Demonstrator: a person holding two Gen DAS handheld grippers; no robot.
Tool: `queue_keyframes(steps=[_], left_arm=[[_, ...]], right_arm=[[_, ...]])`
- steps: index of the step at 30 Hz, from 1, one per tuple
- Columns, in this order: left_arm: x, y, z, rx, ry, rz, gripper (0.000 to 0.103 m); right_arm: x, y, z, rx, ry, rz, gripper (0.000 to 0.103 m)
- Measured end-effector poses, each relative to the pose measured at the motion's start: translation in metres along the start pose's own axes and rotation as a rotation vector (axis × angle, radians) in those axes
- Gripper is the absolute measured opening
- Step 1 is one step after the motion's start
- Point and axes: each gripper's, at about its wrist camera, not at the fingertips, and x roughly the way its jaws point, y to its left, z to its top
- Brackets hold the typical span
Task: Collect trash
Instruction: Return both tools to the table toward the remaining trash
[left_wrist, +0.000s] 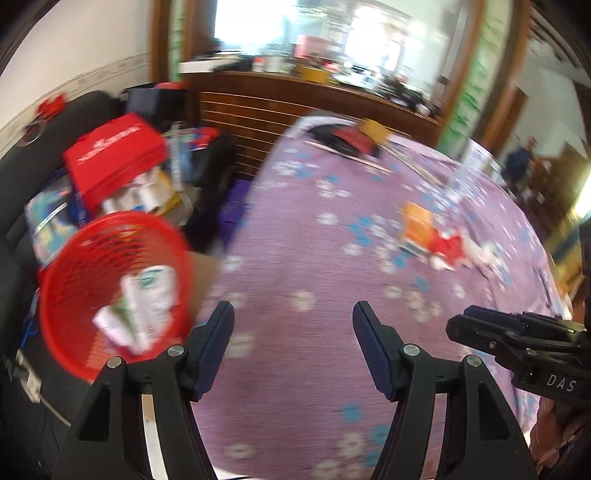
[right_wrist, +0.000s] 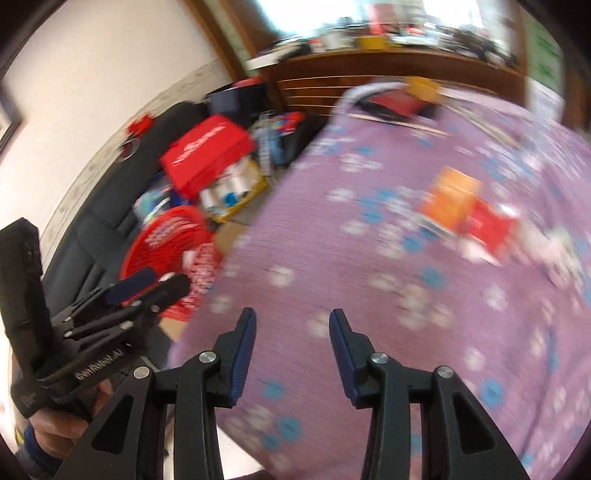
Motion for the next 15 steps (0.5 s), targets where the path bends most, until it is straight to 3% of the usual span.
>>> queue_keyframes(steps=[8,15], left_arm=[[0.038,-0.098,0.019,0.17,0.05,-0.092,0.073],[0.11,-0.149,0.063,0.23,0.117,-0.078,0.075]], right_arm=[[-0.058,-0.101,-0.037,0.212,-0.044,-0.124,0.044],[-0.111,-0.158,-0.072,0.323,-0.095,-0.21,0.044]])
